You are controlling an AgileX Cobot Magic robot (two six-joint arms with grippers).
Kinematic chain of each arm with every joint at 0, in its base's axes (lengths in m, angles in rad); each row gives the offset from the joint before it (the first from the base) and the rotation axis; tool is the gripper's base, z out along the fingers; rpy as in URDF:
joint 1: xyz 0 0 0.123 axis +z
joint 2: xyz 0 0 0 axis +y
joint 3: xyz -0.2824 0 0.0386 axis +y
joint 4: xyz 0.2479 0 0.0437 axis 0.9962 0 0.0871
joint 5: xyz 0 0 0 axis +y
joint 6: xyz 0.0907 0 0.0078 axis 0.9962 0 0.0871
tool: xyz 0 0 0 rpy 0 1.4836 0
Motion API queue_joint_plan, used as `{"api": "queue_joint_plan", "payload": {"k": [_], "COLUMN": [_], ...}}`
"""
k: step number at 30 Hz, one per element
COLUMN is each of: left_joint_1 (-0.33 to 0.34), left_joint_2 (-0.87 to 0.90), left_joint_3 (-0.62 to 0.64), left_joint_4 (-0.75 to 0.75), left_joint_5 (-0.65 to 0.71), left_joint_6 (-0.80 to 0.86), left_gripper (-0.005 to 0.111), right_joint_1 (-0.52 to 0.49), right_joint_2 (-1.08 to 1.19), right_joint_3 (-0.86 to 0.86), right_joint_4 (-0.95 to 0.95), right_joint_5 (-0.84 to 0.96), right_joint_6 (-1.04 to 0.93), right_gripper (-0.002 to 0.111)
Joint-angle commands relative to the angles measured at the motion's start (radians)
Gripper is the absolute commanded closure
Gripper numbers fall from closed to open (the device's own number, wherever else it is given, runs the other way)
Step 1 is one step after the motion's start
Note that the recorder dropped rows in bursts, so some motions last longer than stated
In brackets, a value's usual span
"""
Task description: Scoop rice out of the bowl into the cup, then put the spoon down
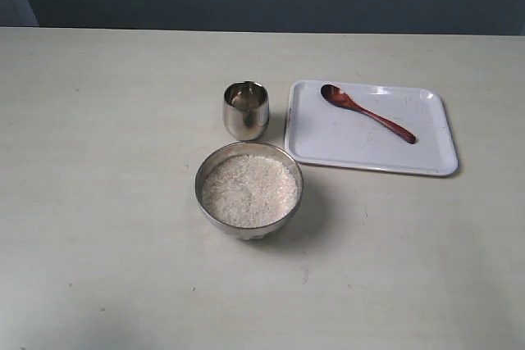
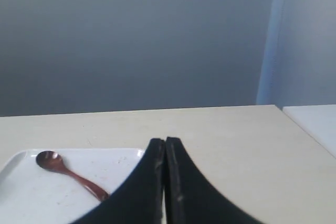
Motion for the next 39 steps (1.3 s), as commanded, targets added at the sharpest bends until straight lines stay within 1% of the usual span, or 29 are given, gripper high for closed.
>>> {"api": "queue_joint_plan", "payload": {"k": [1,7,39], "left_joint_1": [-0.002,-0.001,-0.001], "left_joint_2": [-0.004,-0.004,-0.004], "left_joint_3": [-0.003,-0.003,-0.003], "left_joint_4": [0.0,0.0,0.0], "left_joint_5": [-0.011,-0.013,-0.013], "left_joint_6": [-0.003,-0.003,-0.003], "left_gripper": [0.106,0.106,0.106], "right_joint_1": [-0.013,-0.013,-0.013], "right_joint_2": [-0.187,-0.192,-0.192], "right_joint_3": [0.004,0.004,0.004], "right_joint_4": [-0.014,0.031,0.031], "right_joint_5": [0.234,0.411,0.411], "right_joint_6": [0.012,0.012,0.012], "right_gripper": [0.109,0.109,0.109]}}
